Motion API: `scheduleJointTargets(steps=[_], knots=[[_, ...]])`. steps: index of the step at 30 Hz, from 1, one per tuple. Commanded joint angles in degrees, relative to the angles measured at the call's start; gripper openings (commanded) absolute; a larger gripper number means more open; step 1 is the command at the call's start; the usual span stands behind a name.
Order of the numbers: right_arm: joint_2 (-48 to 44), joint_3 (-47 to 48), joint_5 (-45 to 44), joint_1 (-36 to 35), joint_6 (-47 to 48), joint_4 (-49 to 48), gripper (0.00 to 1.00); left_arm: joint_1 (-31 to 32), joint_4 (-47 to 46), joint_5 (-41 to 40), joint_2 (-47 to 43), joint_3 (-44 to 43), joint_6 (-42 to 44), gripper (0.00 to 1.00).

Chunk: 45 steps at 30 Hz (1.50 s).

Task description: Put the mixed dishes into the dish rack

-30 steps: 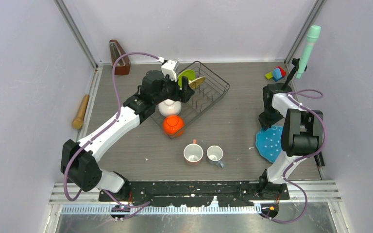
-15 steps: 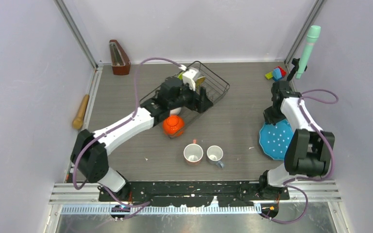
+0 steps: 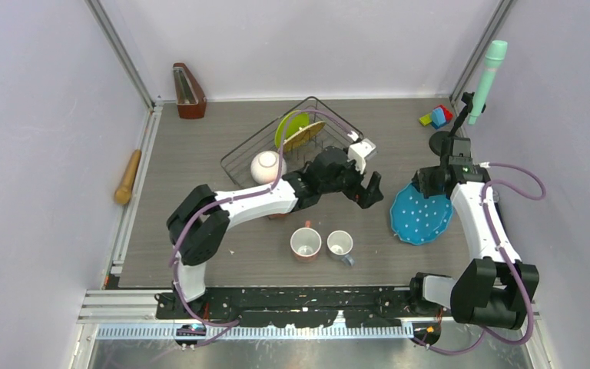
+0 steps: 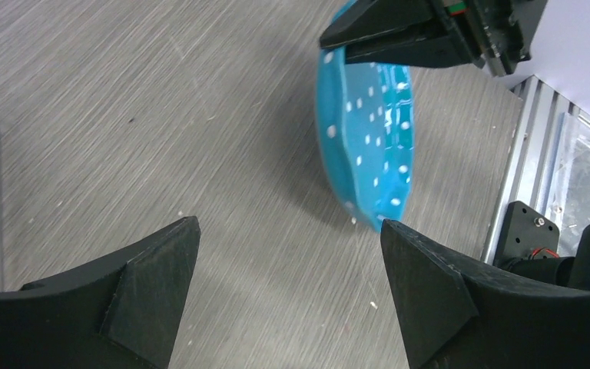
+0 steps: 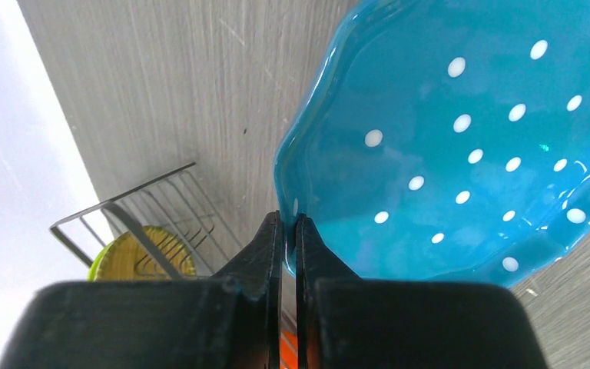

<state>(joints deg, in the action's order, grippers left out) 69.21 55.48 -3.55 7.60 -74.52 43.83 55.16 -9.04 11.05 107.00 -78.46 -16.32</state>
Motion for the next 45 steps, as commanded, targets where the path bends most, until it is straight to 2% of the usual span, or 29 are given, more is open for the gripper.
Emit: scheduleJointTargets(steps=[1,4,10,18,27,29,33,35,37,38,39,40,42,45], knots=[[-2.53,-0.40,6.44,-0.30,-6.07,-5.39,0.00,0.48,-4.46,2.16,2.41,-4.84,2.77,0.90],[-3.24,-0.80,7.36,-0.30,-5.60,-5.44,0.00,0.46,-4.43,5.42,3.31,-4.90,4.36,0.90],[-4.37,-1.50,9.75,-0.31,-6.45,-5.24,0.00,0.57,1.50,10.56,6.77,-7.67,9.98,0.90],[-6.89,-4.16,12.37,-0.30,-10.01,-8.67,0.00,2.43,2.72,9.47,11.28,-10.50,10.29,0.92],[-9.03,-5.14,13.33,-0.30,-11.09,-9.01,0.00,2.76,3.17,7.35,13.87,-13.30,8.93,0.78],[-9.65,-5.72,13.46,-0.30,-11.46,-9.11,0.00,2.75,2.91,7.33,14.11,-14.14,8.85,0.66],[-11.62,-6.52,12.61,-0.30,-11.95,-9.97,0.00,2.72,2.76,7.39,14.38,-15.37,8.89,0.21],[-12.55,-6.36,12.08,-0.30,-11.90,-10.15,0.00,2.75,1.65,7.76,14.15,-14.97,8.75,0.01],[-13.39,-6.24,11.44,-0.23,-11.60,-10.09,0.12,2.76,1.36,7.65,13.33,-14.53,8.68,0.00],[-13.79,-5.93,11.14,-0.17,-10.86,-10.11,0.34,2.76,1.57,7.03,12.81,-14.38,8.59,0.00],[-13.95,-5.70,10.24,-0.11,-10.31,-10.05,0.46,2.76,1.97,6.16,12.26,-14.25,8.77,0.00],[-14.20,-5.09,9.71,0.19,-8.94,-9.66,0.62,2.69,2.33,5.55,11.57,-14.12,9.22,0.00],[-14.39,-3.36,7.66,0.64,-6.36,-8.01,0.75,2.63,3.29,3.72,10.06,-13.96,10.23,0.00],[-14.10,0.81,3.11,0.90,-2.13,-4.19,0.82,2.59,5.60,0.25,7.49,-14.41,11.68,0.00]])
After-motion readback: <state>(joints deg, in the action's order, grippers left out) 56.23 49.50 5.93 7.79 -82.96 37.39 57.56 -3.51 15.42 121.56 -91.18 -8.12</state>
